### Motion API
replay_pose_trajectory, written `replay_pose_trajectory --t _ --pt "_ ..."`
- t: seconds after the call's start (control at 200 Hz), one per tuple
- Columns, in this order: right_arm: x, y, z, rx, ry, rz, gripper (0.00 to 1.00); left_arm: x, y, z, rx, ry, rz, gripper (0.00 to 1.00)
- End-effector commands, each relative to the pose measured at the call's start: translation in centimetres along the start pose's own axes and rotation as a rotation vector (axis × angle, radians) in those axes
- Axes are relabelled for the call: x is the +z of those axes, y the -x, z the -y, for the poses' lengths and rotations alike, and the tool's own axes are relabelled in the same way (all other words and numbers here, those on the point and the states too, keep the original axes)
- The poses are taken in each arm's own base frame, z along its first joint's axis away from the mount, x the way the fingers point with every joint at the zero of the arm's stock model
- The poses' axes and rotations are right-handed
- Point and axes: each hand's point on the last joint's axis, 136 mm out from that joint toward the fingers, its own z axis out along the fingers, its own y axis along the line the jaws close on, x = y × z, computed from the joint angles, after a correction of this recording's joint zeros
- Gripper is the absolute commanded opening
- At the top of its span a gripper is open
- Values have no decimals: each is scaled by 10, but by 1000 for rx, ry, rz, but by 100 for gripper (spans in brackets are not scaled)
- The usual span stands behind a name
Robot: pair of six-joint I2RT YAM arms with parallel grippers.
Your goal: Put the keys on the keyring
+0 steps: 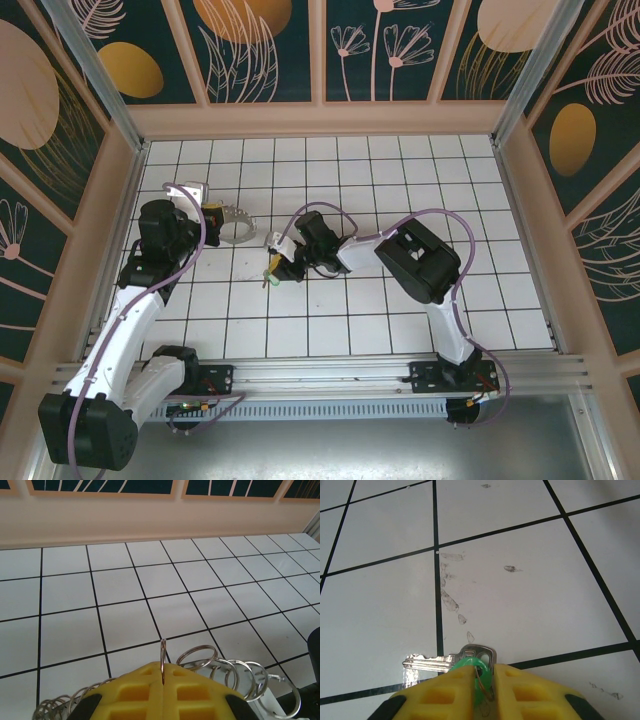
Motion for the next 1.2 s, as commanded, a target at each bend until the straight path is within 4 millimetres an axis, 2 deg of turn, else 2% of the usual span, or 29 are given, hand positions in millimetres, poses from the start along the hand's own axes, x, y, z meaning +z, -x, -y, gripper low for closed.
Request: replay_pose_trajectory --t 0.0,0.33,0.526,0.631,0.716,0.981,1.196 --pt "6 -5 -3 -11 21 -24 14 -4 12 2 11 -16 51 0" --pt "8 -12 -6 -23 34 -54 7 -3 10 3 8 -19 48 0" --pt "4 -8 -8 -32 39 -42 0 -3 11 3 11 -20 48 0" --pt "-2 -3 -15 -43 49 -20 0 -3 10 4 14 -26 46 0" --pt "-13 3 -23 -58 53 10 0 -3 10 5 22 -36 44 0" --pt "-67 25 -52 -71 22 71 0 -4 12 22 88 -130 30 0" --pt "-117 43 -61 -100 -124 88 0 -3 11 32 117 -190 13 0"
